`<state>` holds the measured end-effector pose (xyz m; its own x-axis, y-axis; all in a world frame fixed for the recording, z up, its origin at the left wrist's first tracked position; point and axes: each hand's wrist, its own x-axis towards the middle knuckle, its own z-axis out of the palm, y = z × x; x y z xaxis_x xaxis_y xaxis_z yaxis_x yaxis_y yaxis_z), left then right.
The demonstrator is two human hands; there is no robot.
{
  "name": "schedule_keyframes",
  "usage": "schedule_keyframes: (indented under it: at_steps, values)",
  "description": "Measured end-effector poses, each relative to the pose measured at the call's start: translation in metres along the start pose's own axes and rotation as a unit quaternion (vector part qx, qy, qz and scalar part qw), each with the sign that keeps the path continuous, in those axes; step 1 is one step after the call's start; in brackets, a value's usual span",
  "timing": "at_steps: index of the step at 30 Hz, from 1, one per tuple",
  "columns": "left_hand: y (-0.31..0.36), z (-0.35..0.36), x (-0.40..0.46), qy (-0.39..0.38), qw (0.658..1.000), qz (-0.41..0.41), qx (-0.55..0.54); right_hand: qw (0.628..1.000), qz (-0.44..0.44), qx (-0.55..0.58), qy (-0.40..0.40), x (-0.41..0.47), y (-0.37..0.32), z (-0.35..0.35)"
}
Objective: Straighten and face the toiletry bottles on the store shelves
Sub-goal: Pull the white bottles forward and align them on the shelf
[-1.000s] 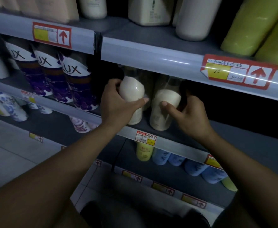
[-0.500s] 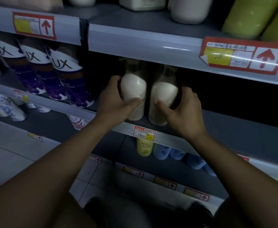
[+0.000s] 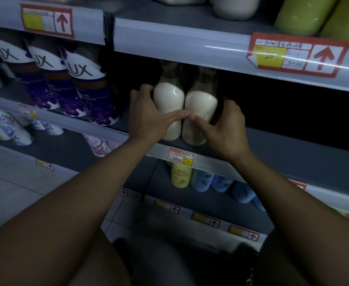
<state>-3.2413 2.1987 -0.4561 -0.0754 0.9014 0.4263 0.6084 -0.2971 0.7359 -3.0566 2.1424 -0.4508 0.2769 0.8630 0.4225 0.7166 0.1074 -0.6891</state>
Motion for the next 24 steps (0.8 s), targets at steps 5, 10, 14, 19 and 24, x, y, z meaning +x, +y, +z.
schedule_keyframes:
  at_steps: [5,10,14,19,24]
  values:
    - [-0.005,-0.002,0.004,-0.002,1.000,0.002,-0.005,1.000,-0.007,0.004,0.001,0.002,0.001,0.008]
    - [-0.008,-0.005,0.005,-0.032,0.999,-0.004,-0.022,1.000,-0.009,0.000,-0.006,0.000,0.002,0.009]
    - [-0.013,-0.013,0.004,-0.056,0.998,0.009,-0.030,1.000,-0.008,-0.003,-0.006,-0.001,0.004,0.009]
    - [-0.012,-0.018,-0.002,-0.061,0.998,0.015,-0.033,1.000,0.014,0.009,-0.006,-0.003,0.001,0.012]
    - [-0.009,-0.024,-0.009,-0.069,0.997,0.006,-0.046,1.000,0.023,0.020,-0.005,-0.004,-0.002,0.011]
